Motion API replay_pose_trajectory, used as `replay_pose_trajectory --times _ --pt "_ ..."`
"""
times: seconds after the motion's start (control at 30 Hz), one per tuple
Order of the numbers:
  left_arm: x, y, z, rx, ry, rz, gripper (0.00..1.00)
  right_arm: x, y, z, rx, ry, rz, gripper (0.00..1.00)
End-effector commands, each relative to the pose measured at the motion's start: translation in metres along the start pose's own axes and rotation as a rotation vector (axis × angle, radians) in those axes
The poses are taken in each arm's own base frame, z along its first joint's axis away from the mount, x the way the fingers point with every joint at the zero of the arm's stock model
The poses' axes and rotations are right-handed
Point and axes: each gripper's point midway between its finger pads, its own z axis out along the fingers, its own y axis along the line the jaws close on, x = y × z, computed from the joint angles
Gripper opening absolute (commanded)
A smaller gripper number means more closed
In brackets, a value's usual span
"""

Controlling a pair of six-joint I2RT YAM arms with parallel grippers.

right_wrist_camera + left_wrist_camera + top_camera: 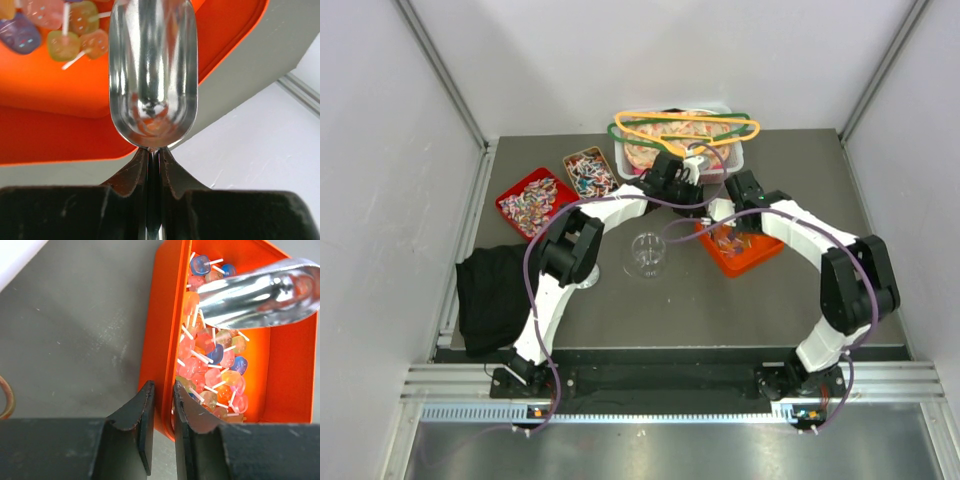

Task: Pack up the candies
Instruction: Scoop the fake candies from the storage box.

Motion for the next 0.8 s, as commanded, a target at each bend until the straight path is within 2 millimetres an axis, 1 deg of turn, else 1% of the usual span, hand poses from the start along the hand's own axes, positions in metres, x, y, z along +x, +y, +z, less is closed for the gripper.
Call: replay_pose_trajectory --times 0.0,0.07,0.1,0.23,0.3,0.37,0.43,0.57,0.63,0.73,0.77 --pt "-0.015 -0.012 -0.004 0.031 -0.028 0.016 0.13 -0.004 0.003 0.018 -0.004 0.012 -0.046 0.00" --pt "-0.015 -0.011 -0.004 0.029 -0.029 0.012 0.11 -0.007 0.006 0.024 -0.012 0.015 -0.063 0.00" --pt "-0.015 -0.011 -0.004 0.028 -0.029 0.012 0.08 -0.008 0.006 0.026 -0.008 0.016 -0.068 0.00" --pt "-0.017 -0.012 -0.004 0.031 -0.030 0.009 0.01 -0.013 0.018 0.038 -0.028 0.024 -0.125 0.00" --pt "-0.019 -0.013 -0.004 0.031 -0.031 0.015 0.00 -0.010 0.026 0.044 -0.041 0.049 -0.168 0.00" --pt "-0.021 -0.013 -0.005 0.028 -0.030 0.020 0.00 -0.006 0.029 0.047 -0.042 0.066 -0.216 0.00" --pt "-0.022 -0.012 -0.006 0.023 -0.031 0.026 0.00 -0.001 0.035 0.043 -0.055 0.066 -0.244 0.00" --pt "-0.023 -0.011 -0.006 0.014 -0.026 0.026 0.00 0.007 0.036 0.028 -0.054 0.062 -0.323 0.00" --pt "-0.026 -0.012 -0.005 0.013 -0.028 0.029 0.00 0.008 0.033 0.020 -0.026 0.055 -0.353 0.00" --pt "-0.027 -0.012 -0.005 0.011 -0.034 0.021 0.00 0.007 0.022 0.010 0.019 0.064 -0.393 0.00" --pt "-0.026 -0.012 -0.005 0.011 -0.033 0.017 0.00 0.003 0.020 0.007 0.031 0.055 -0.402 0.00"
